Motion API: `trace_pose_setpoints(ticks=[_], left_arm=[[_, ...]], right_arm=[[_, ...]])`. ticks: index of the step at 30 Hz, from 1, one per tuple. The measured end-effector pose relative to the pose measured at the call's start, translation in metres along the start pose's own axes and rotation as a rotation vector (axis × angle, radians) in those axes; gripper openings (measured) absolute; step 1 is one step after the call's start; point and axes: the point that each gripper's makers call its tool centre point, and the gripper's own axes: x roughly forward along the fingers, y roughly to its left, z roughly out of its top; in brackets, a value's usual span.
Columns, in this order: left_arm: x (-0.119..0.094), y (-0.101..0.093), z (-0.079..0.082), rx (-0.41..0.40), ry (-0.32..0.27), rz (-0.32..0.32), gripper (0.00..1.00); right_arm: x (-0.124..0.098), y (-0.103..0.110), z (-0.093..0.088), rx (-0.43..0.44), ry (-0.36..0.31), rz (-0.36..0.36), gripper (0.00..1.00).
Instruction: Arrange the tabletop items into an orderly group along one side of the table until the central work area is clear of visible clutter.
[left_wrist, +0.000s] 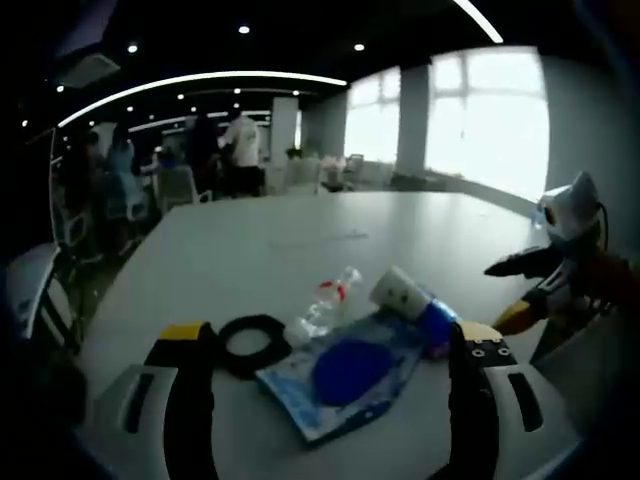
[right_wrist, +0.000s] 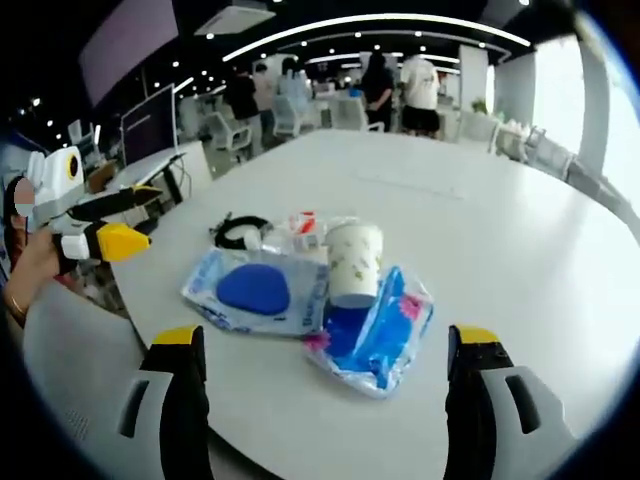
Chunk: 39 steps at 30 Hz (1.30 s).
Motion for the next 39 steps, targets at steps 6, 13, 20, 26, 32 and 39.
trace_pose_setpoints(ticks=[6, 13, 20, 26, 32, 39], left_arm=[[0.0, 0.002, 0.001, -0.009, -0.004, 0.007, 0.95], [0.0, -0.001, 0.001, -0.009, -0.007, -0.007, 0.95], [0.001, 0.0, 0.001, -0.032, -0.009, -0.006, 0.96], [0.0, 0.0, 0.001, -0.037, -0.009, -0.008, 0.95], [-0.001, 0.002, 0.0, -0.032, -0.004, 0.004, 0.95], [-0.001, 0.0, -0.001, -0.011, 0.007, 0.002, 0.95]], right_arm=[[-0.003, -0.006, 0.003, 0.033, -0.019, -0.015, 0.99], [-0.005, -0.011, 0.005, 0.051, -0.033, -0.032, 0.98], [-0.004, -0.008, 0.003, 0.058, -0.022, -0.018, 1.0], [-0.004, -0.005, 0.001, 0.056, -0.012, -0.01, 0.99], [-0.005, -0.007, 0.004, 0.056, -0.025, -0.016, 0.99], [-0.006, -0.008, 0.005, 0.076, -0.036, -0.012, 0.99]])
